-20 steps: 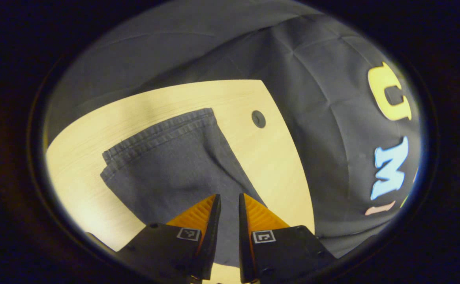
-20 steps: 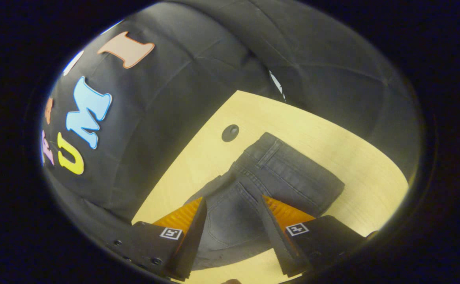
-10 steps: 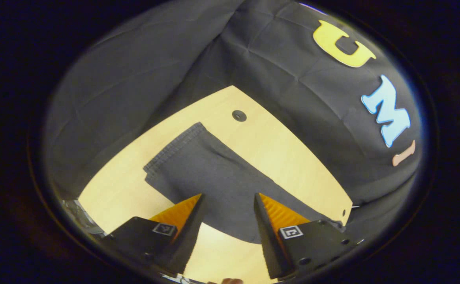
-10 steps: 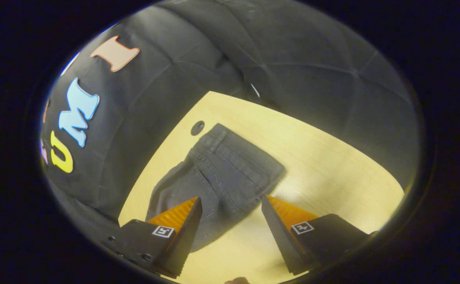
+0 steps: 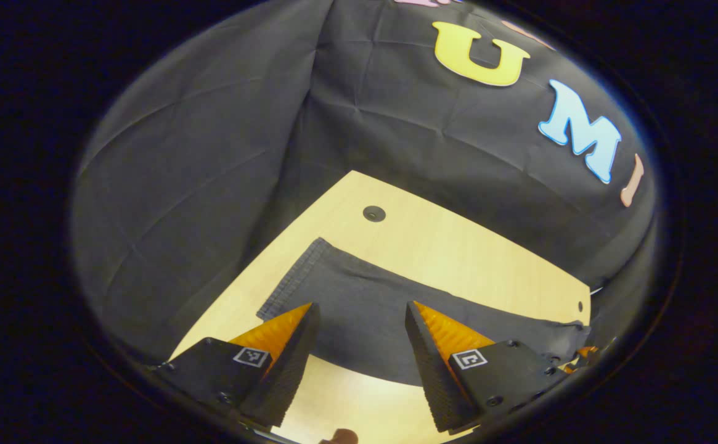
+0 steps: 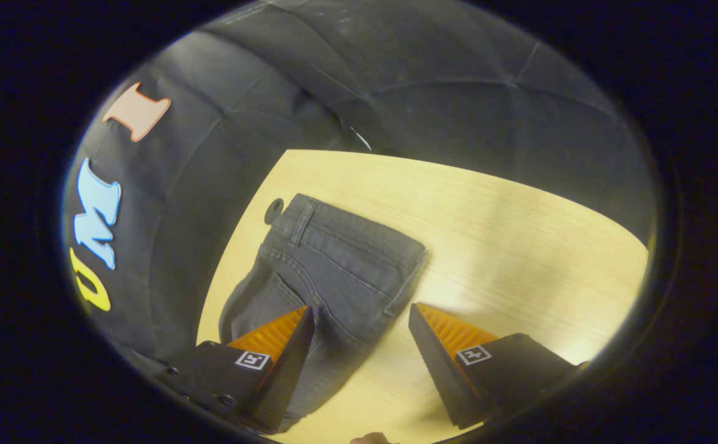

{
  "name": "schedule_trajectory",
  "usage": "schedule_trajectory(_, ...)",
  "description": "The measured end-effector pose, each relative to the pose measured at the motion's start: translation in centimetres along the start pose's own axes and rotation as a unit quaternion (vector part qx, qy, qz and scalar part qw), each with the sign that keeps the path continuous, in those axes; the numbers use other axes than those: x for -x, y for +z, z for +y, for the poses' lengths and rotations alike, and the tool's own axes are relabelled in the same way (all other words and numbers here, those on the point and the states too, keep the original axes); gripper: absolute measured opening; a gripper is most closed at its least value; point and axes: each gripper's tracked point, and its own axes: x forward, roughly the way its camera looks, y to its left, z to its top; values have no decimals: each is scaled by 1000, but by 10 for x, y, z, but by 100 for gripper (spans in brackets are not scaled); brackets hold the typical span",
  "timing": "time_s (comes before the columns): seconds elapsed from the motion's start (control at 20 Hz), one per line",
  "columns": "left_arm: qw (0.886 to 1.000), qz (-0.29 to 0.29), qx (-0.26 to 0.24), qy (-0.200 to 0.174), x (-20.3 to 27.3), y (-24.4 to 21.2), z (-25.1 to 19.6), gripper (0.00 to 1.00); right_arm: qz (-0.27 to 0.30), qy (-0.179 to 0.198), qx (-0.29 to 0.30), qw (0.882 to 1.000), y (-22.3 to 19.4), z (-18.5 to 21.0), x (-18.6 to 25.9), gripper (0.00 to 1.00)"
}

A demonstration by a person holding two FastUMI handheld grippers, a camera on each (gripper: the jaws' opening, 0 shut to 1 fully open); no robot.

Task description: Grasp the waist and the cuffs of the jeans and fold them to make the two legs overlap; first hold the waist and fold one-third of the jeans toward the cuffs, then hold the cuffs and fold the remaining one-third in the same direction to finish folding.

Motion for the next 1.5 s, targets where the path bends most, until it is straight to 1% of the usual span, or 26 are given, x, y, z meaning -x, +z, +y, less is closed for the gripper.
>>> schedule_trajectory(0.1, 1000, -26, -5, -11, -10, 5, 0, 92, -8, -26, -13, 1000, 2, -4, -2, 93)
schedule_trajectory(0.25, 998, -59, 8, -38, -16, 14, -8, 92, -18, -52, -1, 998, 0, -2, -14, 73)
schedule_trajectory(0.3, 997, -68, 5, -43, -20, 14, -7, 90, -10, -53, -1, 999, -7, 1, -15, 74)
schedule_trajectory(0.35, 996, -78, -2, -48, -22, 14, -7, 92, -14, -50, -3, 999, -3, 6, -16, 56)
schedule_trajectory(0.4, 995, -91, -8, -48, -22, 16, -8, 92, -13, -45, -4, 999, -5, 7, -15, 51)
schedule_trajectory(0.45, 994, -100, -11, -52, -22, 17, -9, 92, -16, -40, -3, 999, -3, 10, -14, 42)
schedule_trajectory(0.5, 993, -102, -5, -58, -22, 17, -10, 92, -17, -34, -1, 999, -2, 10, -14, 34)
schedule_trajectory(0.55, 993, -103, 8, -63, -21, 16, -11, 92, -16, -28, 5, 999, -1, 12, -12, 28)
schedule_trajectory(0.6, 992, -103, 19, -65, -22, 17, -10, 89, -22, -20, 7, 1000, 2, 17, -9, 25)
schedule_trajectory(0.65, 992, -106, 25, -60, -21, 18, -7, 89, -39, -7, 11, 999, 7, 24, 0, 24)
schedule_trajectory(0.7, 992, -111, 27, -55, -18, 21, -5, 92, -62, 3, 28, 998, 14, 33, 13, 20)
schedule_trajectory(0.85, 992, -119, 24, -42, -9, 22, 4, 93, -103, 26, 103, 989, 22, 61, 52, 19)
schedule_trajectory(0.9, 991, -124, 20, -39, -3, 21, 7, 94, -119, 38, 119, 985, 26, 74, 65, 15)
schedule_trajectory(0.95, 991, -128, 17, -39, 3, 22, 6, 94, -134, 51, 135, 980, 28, 88, 79, 19)
schedule_trajectory(1.05, 989, -137, 13, -45, 13, 23, -3, 94, -170, 77, 169, 968, 26, 119, 111, 19)
schedule_trajectory(1.1, 989, -140, 14, -47, 17, 24, -4, 94, -184, 91, 188, 960, 19, 137, 126, 15)
schedule_trajectory(1.15, 988, -145, 15, -50, 21, 25, -4, 94, -193, 104, 209, 953, 13, 155, 139, 19)
schedule_trajectory(1.2, 987, -150, 17, -53, 26, 27, -5, 94, -204, 115, 232, 944, 5, 170, 153, 19)
schedule_trajectory(1.35, 983, -171, 22, -64, 38, 28, -5, 92, -243, 144, 301, 911, -30, 220, 193, 18)
schedule_trajectory(1.4, 981, -176, 25, -71, 41, 28, -5, 94, -259, 153, 327, 896, -48, 232, 205, 19)
schedule_trajectory(1.45, 980, -182, 29, -76, 44, 26, -4, 94, -271, 156, 356, 881, -64, 243, 211, 16)
schedule_trajectory(1.5, 979, -186, 32, -81, 45, 25, -4, 94, -278, 164, 384, 865, -82, 251, 215, 18)
